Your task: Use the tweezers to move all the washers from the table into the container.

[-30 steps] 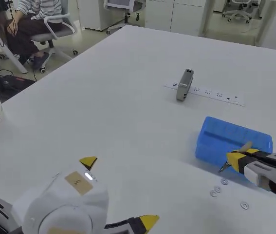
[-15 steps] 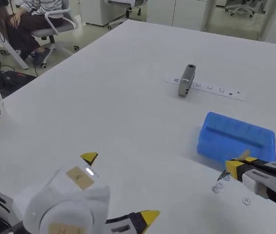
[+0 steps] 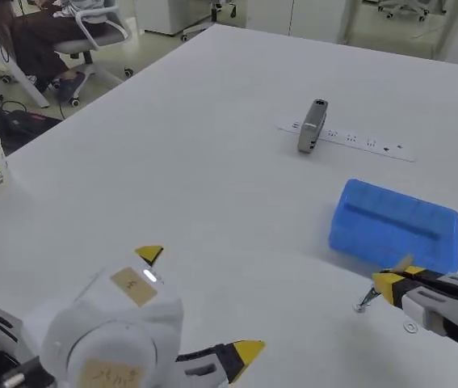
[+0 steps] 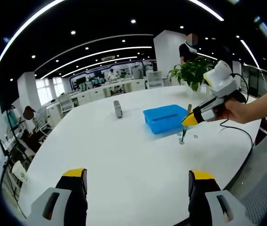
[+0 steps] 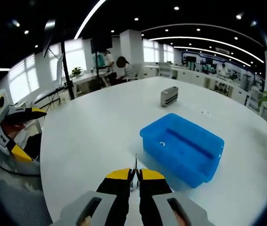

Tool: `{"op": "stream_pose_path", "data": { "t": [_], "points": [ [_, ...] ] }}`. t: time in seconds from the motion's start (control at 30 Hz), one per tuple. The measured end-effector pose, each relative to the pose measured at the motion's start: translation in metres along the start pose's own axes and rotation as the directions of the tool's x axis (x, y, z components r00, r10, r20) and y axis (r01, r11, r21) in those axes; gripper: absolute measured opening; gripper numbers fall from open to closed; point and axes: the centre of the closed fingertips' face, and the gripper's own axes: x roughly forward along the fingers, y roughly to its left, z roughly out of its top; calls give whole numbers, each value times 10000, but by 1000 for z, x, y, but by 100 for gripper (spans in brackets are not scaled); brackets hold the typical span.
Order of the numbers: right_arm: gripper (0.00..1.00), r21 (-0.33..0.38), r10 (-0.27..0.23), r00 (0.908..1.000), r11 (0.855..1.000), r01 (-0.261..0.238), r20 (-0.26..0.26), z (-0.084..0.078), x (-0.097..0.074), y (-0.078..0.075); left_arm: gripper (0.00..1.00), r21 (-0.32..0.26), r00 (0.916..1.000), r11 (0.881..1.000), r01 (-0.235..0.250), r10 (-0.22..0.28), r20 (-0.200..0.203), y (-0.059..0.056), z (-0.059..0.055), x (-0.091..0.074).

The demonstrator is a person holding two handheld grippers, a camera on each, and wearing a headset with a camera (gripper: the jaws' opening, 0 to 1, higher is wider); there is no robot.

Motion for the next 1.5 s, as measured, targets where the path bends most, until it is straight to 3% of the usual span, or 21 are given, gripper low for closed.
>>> {"op": "stream_pose_path", "data": {
  "t": [0.73,1.17,1.5],
  "points": [
    [2,138,34,9998,9999,-36,182,-1,0,3,90,28,9999,10000,-68,68,-83,1,-1,0],
    [1,117,11,10000,9999,-11,-45,-7,-5,6,89,90,9999,9999,-105,106,-135,2,-2,0],
    [1,-124,67,9999,9999,-68,-132,-3,-5,7,89,108,9999,9999,-90,91,-141,2,-3,0]
  ]
}}
